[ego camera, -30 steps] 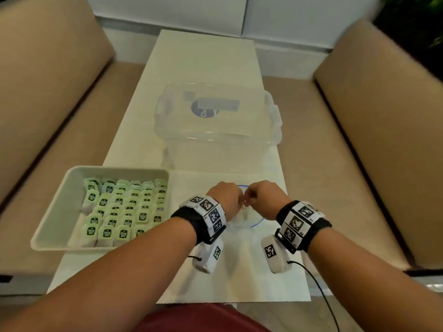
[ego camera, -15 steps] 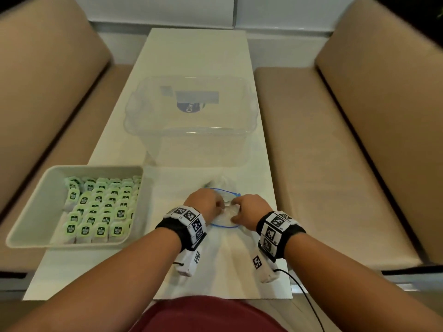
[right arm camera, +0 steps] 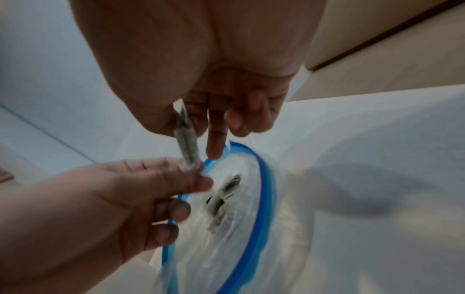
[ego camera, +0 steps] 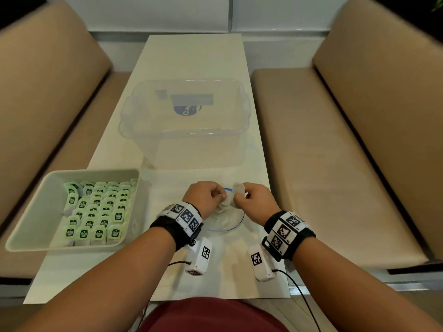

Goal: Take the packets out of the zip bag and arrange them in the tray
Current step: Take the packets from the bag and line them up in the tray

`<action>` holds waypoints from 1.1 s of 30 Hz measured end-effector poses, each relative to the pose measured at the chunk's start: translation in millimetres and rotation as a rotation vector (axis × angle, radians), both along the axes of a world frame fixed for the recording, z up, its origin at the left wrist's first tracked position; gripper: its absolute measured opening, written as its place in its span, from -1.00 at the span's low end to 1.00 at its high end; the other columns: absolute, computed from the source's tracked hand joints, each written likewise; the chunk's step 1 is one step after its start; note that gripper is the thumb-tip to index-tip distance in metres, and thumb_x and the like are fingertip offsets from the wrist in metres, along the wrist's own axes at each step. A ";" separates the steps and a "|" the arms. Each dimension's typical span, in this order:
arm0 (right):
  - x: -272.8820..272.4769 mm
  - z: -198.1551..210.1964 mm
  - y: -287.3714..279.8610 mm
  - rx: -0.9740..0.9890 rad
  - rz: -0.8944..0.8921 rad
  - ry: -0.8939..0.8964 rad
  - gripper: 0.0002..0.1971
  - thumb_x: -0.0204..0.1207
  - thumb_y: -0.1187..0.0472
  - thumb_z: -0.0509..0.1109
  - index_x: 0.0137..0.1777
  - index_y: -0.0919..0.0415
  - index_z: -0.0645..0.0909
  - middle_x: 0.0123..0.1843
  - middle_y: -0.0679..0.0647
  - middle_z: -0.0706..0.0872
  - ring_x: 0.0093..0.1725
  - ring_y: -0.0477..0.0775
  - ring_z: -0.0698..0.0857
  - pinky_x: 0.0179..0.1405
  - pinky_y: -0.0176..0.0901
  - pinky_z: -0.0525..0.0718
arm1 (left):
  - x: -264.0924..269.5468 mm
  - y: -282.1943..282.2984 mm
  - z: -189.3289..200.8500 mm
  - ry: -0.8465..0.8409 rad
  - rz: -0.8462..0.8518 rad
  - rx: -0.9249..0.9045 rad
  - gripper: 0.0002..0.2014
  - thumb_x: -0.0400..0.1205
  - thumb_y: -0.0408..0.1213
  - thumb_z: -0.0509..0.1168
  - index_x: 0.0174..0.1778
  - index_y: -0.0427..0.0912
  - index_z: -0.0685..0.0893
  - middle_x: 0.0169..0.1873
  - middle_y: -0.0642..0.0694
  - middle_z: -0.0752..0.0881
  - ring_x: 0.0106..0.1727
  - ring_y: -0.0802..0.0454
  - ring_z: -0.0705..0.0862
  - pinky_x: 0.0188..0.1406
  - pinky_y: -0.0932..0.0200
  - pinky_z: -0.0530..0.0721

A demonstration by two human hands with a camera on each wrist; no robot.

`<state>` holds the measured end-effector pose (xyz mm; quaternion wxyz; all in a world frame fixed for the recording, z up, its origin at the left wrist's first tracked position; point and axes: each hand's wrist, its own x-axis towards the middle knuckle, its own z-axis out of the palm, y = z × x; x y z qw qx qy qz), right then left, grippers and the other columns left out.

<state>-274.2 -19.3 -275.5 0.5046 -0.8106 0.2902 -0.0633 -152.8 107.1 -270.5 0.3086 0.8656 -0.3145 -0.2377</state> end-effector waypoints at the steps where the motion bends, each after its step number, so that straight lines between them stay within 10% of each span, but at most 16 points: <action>1: -1.1 -0.1 -2.0 0.023 -0.031 -0.003 -0.66 0.52 -0.07 0.31 -0.24 0.19 0.70 -0.30 0.10 0.81 -0.35 -0.04 0.76 -0.20 0.04 0.76 | -0.7 -2.0 -2.3 -0.093 -0.034 0.083 -0.95 0.57 -0.15 0.40 -0.16 0.03 0.77 -0.19 0.04 0.81 -0.11 0.04 0.76 -0.03 0.17 0.71; 4: -4.5 1.2 -5.9 0.143 -0.026 0.021 -0.72 0.46 0.13 0.34 -0.19 0.40 0.47 -0.21 0.17 0.83 -0.31 0.13 0.81 -0.16 0.22 0.80 | -4.1 -8.2 -5.6 -0.308 -0.114 0.322 -0.87 0.58 -0.04 0.33 -0.05 0.12 0.78 -0.09 0.05 0.79 -0.03 -0.05 0.74 -0.01 0.10 0.71; 8: -11.0 2.1 -4.4 0.224 0.002 0.043 -0.82 0.56 0.40 0.12 -0.18 0.13 0.30 -0.28 0.13 0.76 -0.38 0.11 0.61 -0.35 0.00 0.60 | -7.5 -14.0 -12.5 -0.413 -0.199 0.499 -0.77 0.61 0.04 0.28 0.09 0.11 0.73 0.01 0.00 0.75 0.02 -0.09 0.70 -0.07 0.11 0.65; 17: -8.4 -3.4 3.9 0.055 0.203 0.195 -0.61 0.57 0.40 0.13 0.22 0.13 0.69 -0.22 -0.18 0.57 -0.21 -0.21 0.53 -0.13 -0.26 0.46 | -10.1 -20.9 -21.9 -0.479 -0.313 0.592 -0.70 0.71 -0.14 0.08 0.14 -0.08 0.69 0.05 -0.10 0.74 0.06 -0.12 0.70 -0.02 0.07 0.64; 21: -3.8 -6.1 7.3 -0.056 0.290 0.357 -0.56 0.63 0.36 0.11 0.44 0.24 0.60 0.45 0.20 0.63 0.43 0.20 0.57 0.40 -0.12 0.48 | -10.3 -22.7 -18.8 -0.506 -0.364 0.625 -0.73 0.70 -0.20 0.11 0.10 -0.14 0.70 0.02 -0.13 0.74 0.06 -0.14 0.71 -0.04 0.03 0.64; 24: -1.3 -11.2 7.8 -0.074 0.250 0.383 -0.63 0.62 0.36 0.12 0.34 0.35 0.61 0.35 0.31 0.66 0.35 0.33 0.60 0.35 0.00 0.55 | -11.1 -23.1 -17.3 -0.552 -0.407 0.667 -0.73 0.70 -0.29 0.11 0.05 -0.18 0.73 0.00 -0.15 0.76 0.03 -0.16 0.73 -0.13 0.06 0.59; 33: 2.6 -18.3 4.2 -0.016 0.138 0.261 -0.71 0.64 0.25 0.23 0.24 0.26 0.69 0.20 0.18 0.75 0.22 0.21 0.69 0.17 -0.08 0.57 | -1.8 6.7 11.1 -0.425 -0.088 0.078 -0.77 0.71 -0.14 0.13 -0.02 -0.11 0.67 -0.16 -0.05 0.70 -0.13 -0.06 0.66 -0.15 0.13 0.55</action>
